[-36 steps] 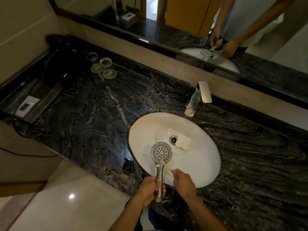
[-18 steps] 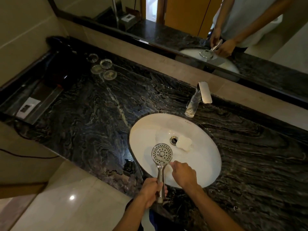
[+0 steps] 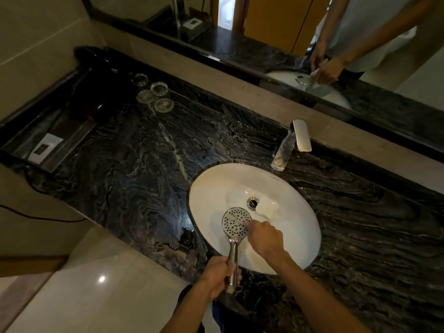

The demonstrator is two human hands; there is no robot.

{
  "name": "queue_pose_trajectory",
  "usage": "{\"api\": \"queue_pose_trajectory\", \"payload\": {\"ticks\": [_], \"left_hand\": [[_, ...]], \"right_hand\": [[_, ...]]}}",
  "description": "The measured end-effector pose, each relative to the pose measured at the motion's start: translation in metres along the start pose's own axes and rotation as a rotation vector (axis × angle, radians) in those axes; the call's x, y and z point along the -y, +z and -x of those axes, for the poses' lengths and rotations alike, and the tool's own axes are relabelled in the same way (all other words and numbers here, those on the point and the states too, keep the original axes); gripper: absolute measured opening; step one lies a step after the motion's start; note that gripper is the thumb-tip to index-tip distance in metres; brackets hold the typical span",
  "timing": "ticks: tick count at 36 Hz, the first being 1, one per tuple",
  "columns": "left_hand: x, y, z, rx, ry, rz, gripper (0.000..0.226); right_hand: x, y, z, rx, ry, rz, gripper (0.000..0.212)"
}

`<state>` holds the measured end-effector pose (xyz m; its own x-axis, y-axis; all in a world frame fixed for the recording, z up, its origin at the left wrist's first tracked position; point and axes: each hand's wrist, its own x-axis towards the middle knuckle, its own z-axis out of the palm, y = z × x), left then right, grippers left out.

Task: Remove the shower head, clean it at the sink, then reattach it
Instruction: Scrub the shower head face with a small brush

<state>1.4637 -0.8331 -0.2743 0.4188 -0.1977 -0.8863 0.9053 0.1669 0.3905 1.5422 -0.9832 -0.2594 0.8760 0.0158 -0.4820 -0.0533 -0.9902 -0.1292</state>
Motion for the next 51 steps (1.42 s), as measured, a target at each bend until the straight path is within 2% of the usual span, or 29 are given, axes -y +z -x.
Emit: {"api": "queue_pose_trajectory", "payload": {"ticks": [5, 15, 22, 26, 36, 46, 51], "left_hand": [[-0.004, 0.001, 0.002, 0.008, -0.006, 0.028, 0.019], [-0.003, 0.001, 0.001, 0.006, 0.006, 0.000, 0.018], [-0.001, -0.001, -0.001, 0.020, -0.010, 0.060, 0.018], [-0.001, -0.001, 0.001, 0.031, -0.009, 0.065, 0.017], [-0.004, 0.002, 0.001, 0.009, 0.005, -0.042, 0.018], [-0.002, 0.001, -0.001, 0.012, -0.002, -0.003, 0.020], [-0.003, 0.001, -0.001, 0.008, -0.002, -0.018, 0.021]], "right_hand": [[0.005, 0.013, 0.015, 0.065, -0.074, 0.070, 0.034], [0.004, -0.026, -0.015, -0.037, 0.095, 0.047, 0.032], [0.007, 0.008, 0.015, 0.062, -0.053, 0.078, 0.040], [0.001, 0.017, 0.021, 0.092, -0.071, 0.109, 0.041], [-0.008, -0.022, -0.017, -0.053, 0.132, -0.018, 0.031], [-0.004, 0.013, 0.021, 0.083, -0.020, 0.029, 0.038], [-0.008, 0.019, 0.025, 0.093, -0.013, 0.041, 0.034]]}}
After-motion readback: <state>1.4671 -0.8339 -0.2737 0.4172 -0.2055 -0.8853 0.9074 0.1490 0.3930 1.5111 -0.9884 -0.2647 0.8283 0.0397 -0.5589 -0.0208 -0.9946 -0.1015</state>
